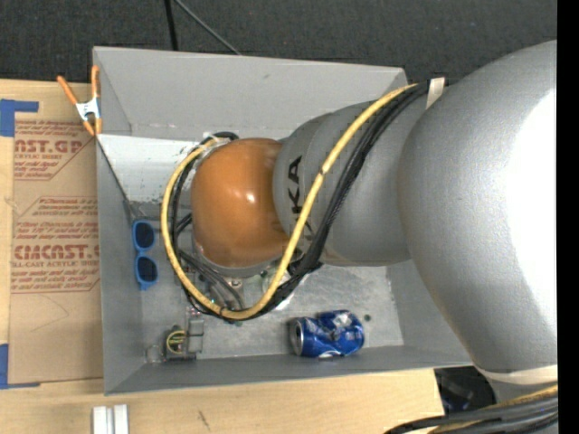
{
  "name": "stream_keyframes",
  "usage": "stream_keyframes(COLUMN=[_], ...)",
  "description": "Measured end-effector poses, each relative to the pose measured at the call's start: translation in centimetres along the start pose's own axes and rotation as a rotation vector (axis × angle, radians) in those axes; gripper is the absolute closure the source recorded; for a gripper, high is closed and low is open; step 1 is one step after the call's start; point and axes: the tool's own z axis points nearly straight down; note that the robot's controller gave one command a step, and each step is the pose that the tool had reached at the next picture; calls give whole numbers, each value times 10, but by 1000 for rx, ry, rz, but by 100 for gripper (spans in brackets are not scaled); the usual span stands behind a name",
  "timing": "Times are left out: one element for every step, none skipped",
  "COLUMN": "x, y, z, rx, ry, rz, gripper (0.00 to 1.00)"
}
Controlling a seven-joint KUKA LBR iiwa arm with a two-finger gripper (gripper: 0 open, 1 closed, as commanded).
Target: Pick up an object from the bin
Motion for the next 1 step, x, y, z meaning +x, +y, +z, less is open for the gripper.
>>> stream_keyframes(x=[-1], y=[12], z=[75], rx=[-2], ry=[-17], rz=[-346], gripper=[0])
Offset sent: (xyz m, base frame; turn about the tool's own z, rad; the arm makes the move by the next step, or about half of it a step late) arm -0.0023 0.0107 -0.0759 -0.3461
